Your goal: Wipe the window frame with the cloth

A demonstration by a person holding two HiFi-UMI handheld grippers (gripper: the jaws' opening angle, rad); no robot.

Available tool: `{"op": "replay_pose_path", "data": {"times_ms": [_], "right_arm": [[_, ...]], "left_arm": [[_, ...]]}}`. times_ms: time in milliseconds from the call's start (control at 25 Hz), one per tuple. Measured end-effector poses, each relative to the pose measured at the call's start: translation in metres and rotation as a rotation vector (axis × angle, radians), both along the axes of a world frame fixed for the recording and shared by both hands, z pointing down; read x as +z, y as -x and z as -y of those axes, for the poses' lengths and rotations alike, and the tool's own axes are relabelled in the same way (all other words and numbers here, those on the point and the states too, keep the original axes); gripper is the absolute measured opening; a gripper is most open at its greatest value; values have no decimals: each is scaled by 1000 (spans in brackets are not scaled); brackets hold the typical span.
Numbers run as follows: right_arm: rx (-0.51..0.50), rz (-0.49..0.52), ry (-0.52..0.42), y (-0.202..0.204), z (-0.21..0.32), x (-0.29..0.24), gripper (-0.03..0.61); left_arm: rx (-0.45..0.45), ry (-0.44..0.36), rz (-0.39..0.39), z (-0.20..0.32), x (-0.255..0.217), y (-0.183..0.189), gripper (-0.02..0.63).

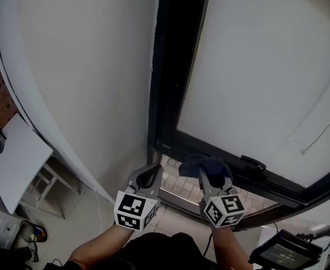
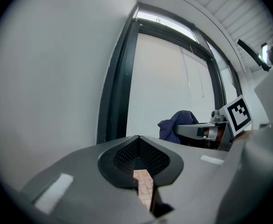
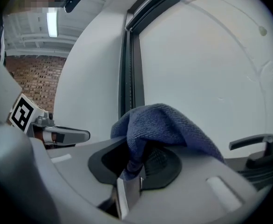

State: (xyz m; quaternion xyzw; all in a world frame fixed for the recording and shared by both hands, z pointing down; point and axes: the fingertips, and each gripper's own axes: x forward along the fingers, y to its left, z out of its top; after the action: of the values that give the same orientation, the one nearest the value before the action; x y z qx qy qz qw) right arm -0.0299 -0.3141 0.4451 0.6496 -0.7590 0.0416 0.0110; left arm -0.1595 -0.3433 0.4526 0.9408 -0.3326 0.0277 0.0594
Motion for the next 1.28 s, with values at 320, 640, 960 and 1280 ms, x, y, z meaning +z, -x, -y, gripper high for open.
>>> {"op": "replay_pose_path", "data": {"times_ms": [320, 640, 960, 1280], "right_arm": [[-117, -18, 36, 40, 40, 11, 64], [-223, -38, 112, 72, 88, 44, 64], [-253, -49, 170, 79, 125, 74, 66], [-270, -43, 180, 87, 140, 79, 65]], "left_arm": [[-88, 16, 7, 24, 7, 24, -6], [-150, 46, 23, 48, 15, 33, -6], [-167, 78, 53, 63, 31, 28, -6], [-181, 118, 51, 70, 45, 25, -6]]}}
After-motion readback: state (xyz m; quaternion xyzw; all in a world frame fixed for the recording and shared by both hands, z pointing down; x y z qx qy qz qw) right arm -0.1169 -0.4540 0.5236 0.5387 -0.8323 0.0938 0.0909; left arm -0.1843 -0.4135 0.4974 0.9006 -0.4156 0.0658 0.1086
